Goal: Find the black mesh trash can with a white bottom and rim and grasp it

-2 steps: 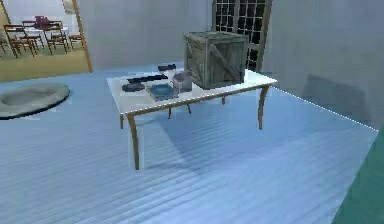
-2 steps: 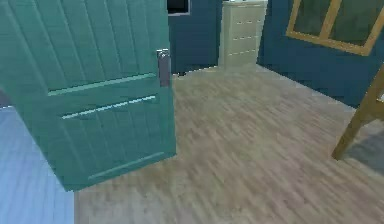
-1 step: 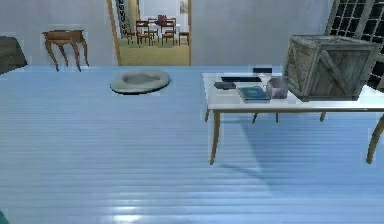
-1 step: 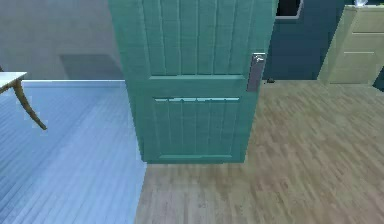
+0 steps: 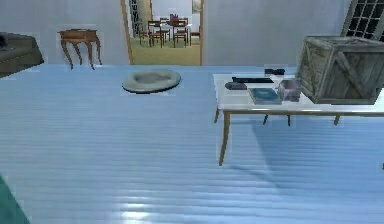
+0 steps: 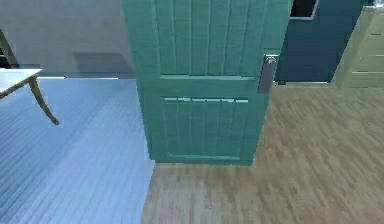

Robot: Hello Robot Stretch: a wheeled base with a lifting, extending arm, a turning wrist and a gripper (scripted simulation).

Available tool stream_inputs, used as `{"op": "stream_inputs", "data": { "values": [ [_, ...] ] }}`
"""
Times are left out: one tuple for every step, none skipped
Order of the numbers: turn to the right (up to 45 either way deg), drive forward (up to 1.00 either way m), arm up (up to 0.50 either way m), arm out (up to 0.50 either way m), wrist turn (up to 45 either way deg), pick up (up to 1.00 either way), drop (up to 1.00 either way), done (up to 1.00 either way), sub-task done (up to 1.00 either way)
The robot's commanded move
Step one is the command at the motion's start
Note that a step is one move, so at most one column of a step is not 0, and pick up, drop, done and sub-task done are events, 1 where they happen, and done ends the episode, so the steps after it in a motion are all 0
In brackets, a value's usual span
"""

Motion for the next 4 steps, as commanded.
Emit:
{"op": "stream_inputs", "data": {
  "values": [
    [0.0, 0.85, 0.00, 0.00, 0.0, 0.00, 0.00, 0.00, 0.00],
    [-33.0, 0.00, 0.00, 0.00, 0.0, 0.00, 0.00, 0.00, 0.00],
    [0.0, 1.00, 0.00, 0.00, 0.0, 0.00, 0.00, 0.00, 0.00],
    [-3.0, 0.00, 0.00, 0.00, 0.0, 0.00, 0.00, 0.00, 0.00]
  ]
}}
